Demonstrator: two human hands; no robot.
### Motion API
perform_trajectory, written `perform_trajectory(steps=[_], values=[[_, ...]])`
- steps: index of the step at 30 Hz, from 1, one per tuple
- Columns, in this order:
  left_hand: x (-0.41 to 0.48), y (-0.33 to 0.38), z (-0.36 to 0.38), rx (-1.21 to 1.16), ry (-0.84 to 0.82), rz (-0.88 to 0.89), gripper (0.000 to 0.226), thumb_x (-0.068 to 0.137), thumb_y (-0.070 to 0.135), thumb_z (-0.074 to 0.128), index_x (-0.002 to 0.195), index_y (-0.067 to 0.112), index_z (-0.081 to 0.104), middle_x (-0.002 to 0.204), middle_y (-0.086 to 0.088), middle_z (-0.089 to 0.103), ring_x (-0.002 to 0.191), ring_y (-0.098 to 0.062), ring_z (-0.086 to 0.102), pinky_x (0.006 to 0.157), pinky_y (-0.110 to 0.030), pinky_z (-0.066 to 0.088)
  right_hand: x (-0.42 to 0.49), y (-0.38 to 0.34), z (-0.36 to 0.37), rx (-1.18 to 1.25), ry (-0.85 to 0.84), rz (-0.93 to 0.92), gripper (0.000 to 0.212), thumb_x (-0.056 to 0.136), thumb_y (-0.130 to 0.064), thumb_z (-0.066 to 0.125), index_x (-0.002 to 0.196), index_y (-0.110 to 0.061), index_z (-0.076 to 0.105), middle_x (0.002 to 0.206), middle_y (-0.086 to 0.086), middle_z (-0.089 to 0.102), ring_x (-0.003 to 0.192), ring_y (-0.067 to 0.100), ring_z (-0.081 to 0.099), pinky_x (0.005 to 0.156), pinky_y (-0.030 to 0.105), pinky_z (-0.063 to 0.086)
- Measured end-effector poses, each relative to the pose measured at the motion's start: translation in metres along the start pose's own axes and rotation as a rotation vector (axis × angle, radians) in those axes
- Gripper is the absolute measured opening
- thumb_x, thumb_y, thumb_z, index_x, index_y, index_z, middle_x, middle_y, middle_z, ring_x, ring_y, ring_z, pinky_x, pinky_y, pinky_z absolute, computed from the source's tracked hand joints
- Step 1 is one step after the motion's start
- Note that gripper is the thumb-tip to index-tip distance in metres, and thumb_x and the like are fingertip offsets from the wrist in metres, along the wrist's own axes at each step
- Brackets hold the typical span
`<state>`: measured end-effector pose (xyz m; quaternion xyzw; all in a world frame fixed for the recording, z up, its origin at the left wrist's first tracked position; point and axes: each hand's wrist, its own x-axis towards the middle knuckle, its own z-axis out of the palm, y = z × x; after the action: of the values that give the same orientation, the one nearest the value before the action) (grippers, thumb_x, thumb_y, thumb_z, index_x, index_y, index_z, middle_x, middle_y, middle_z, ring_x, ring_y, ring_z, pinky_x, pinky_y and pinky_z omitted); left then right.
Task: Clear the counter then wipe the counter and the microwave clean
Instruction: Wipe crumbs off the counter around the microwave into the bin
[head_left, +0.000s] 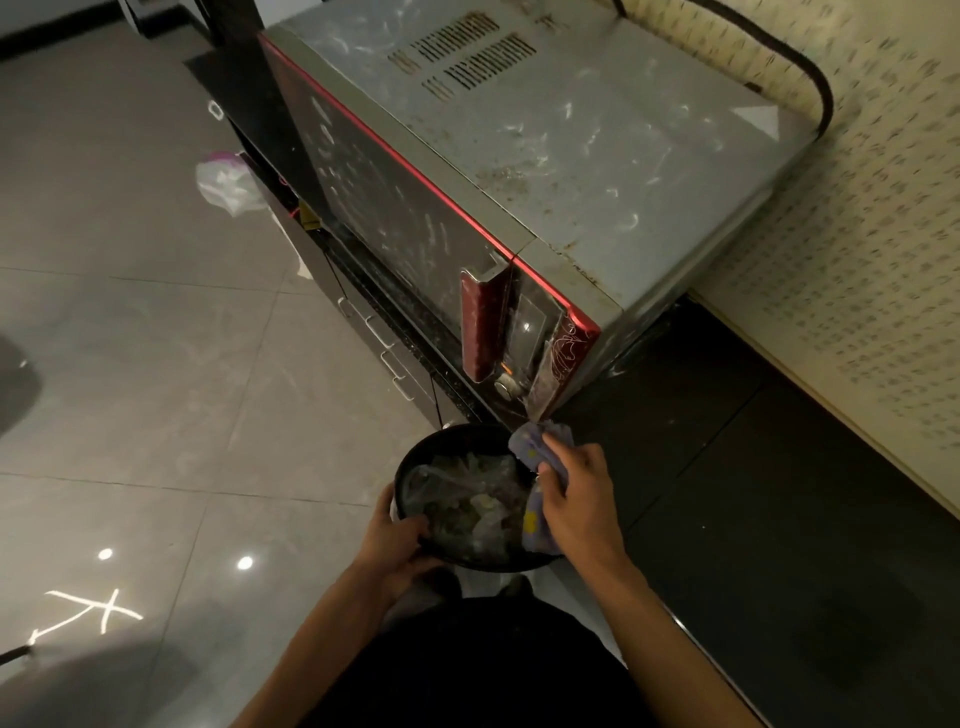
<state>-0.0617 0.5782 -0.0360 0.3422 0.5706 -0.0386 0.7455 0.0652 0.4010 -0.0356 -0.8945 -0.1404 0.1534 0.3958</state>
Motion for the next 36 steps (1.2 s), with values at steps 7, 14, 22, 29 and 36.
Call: perform_trajectory(steps=[7,14,22,29,36], values=[[0.005,0.006,-0.003,0.046,-0.039,-0.007,0.079,0.091,-0.021,0.045,0.152,0.029,0.037,0.115,-0.014,0.056,0.085,-0.035,0.061,0.061,-0.059,0.057,-0.006,0.032,-0.069,-0.053,0.186,0.107,0.043,0.098,-0.017,0.059,0.141,-0.025,0.053,0.117,-0.004,0.037,0.089,0.001,0.049,0.072,0.005,0.037],[0.009,0.010,-0.006,0.081,-0.068,-0.012,0.078,0.091,-0.021,0.048,0.152,0.027,0.038,0.133,-0.017,0.048,0.092,-0.035,0.058,0.051,-0.050,0.062,-0.030,0.092,-0.131,-0.035,0.406,0.394,0.044,0.098,-0.012,0.058,0.141,-0.018,0.053,0.132,0.015,0.040,0.107,0.027,0.053,0.093,0.038,0.044],[0.010,0.011,-0.005,0.104,-0.076,-0.019,0.079,0.090,-0.022,0.049,0.152,0.026,0.038,0.121,-0.015,0.053,0.090,-0.033,0.058,0.047,-0.043,0.061,-0.040,0.110,-0.125,-0.063,0.405,0.524,0.040,0.100,-0.013,0.053,0.140,-0.016,0.052,0.132,0.016,0.039,0.100,0.024,0.051,0.091,0.037,0.044],[0.008,0.011,-0.004,0.119,-0.085,-0.017,0.081,0.088,-0.024,0.047,0.151,0.027,0.038,0.134,-0.020,0.048,0.091,-0.033,0.059,0.049,-0.044,0.062,-0.024,0.069,-0.067,-0.067,0.311,0.384,0.044,0.100,-0.025,0.055,0.144,-0.024,0.048,0.130,0.010,0.041,0.099,0.020,0.053,0.082,0.029,0.038],[0.010,0.012,-0.006,0.093,-0.068,-0.032,0.085,0.089,-0.024,0.046,0.154,0.029,0.033,0.135,-0.019,0.048,0.090,-0.034,0.060,0.051,-0.047,0.062,-0.014,0.017,-0.012,-0.084,-0.074,-0.009,0.041,0.097,-0.026,0.063,0.138,-0.022,0.057,0.121,0.005,0.050,0.107,0.020,0.058,0.090,0.022,0.044]])
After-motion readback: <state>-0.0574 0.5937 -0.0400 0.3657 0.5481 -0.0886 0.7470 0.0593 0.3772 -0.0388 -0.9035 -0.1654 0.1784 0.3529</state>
